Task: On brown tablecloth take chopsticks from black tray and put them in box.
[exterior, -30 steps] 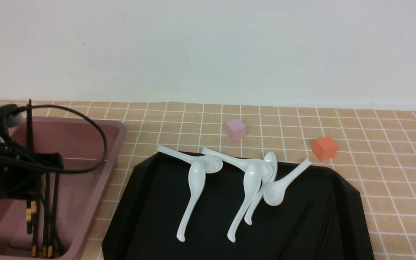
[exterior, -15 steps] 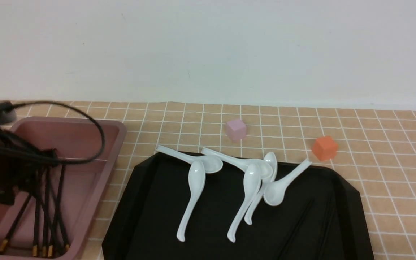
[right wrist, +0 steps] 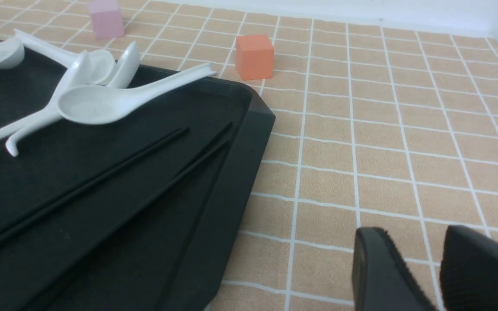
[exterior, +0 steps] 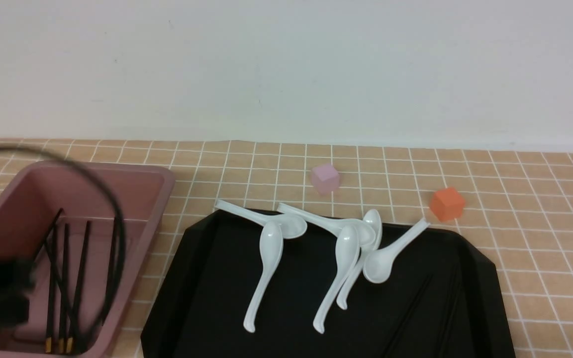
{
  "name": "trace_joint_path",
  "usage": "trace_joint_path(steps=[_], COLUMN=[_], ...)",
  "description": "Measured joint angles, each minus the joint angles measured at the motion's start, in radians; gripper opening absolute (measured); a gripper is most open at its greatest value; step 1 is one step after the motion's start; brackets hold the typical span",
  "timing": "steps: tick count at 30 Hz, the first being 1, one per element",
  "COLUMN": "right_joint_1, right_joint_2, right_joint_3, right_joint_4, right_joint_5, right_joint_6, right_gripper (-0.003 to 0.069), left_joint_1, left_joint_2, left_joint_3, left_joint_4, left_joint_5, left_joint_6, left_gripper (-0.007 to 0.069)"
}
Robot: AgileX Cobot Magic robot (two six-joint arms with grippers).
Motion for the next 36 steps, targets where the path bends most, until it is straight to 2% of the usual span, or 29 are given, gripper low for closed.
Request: trace_joint_path(steps=[2, 3, 9, 13, 18, 27, 33, 36], right_joint_1=[0.000, 0.000, 0.000, 0.000, 0.000, 0.000, 0.000, 0.000], right_joint_2=[0.000, 0.000, 0.000, 0.000, 0.000, 0.000, 0.000, 0.000], right_joint_3=[0.000, 0.000, 0.000, 0.000, 0.000, 0.000, 0.000, 0.000], right_joint_4=[0.000, 0.000, 0.000, 0.000, 0.000, 0.000, 0.000, 0.000], right_joint_5=[0.000, 0.000, 0.000, 0.000, 0.000, 0.000, 0.000, 0.000], right_joint_6=[0.000, 0.000, 0.000, 0.000, 0.000, 0.000, 0.000, 0.000], right_gripper=[0.0239, 0.0239, 0.0239, 0.0239, 0.0239, 0.0239, 0.0239, 0.0239], left_joint_1=[0.000, 0.000, 0.000, 0.000, 0.000, 0.000, 0.000, 0.000], left_joint_2=[-0.079, -0.185, -0.499, -0.597, -0.630, -0.630, -0.630, -0.650], left_joint_3=[0.059, 0.116, 0.313, 0.377, 0.395, 0.395, 0.448, 0.517], left_joint_4=[-0.050, -0.127, -0.382, -0.453, -0.465, -0.401, -0.321, -0.234], left_joint_5=[-0.053, -0.121, -0.355, -0.431, -0.436, -0.466, -0.532, -0.559], left_joint_6=[0.038, 0.087, 0.221, 0.246, 0.253, 0.257, 0.249, 0.191], left_gripper=[-0.0013, -0.0013, -0.0013, -0.0013, -0.0013, -0.0013, -0.0013, -0.0013])
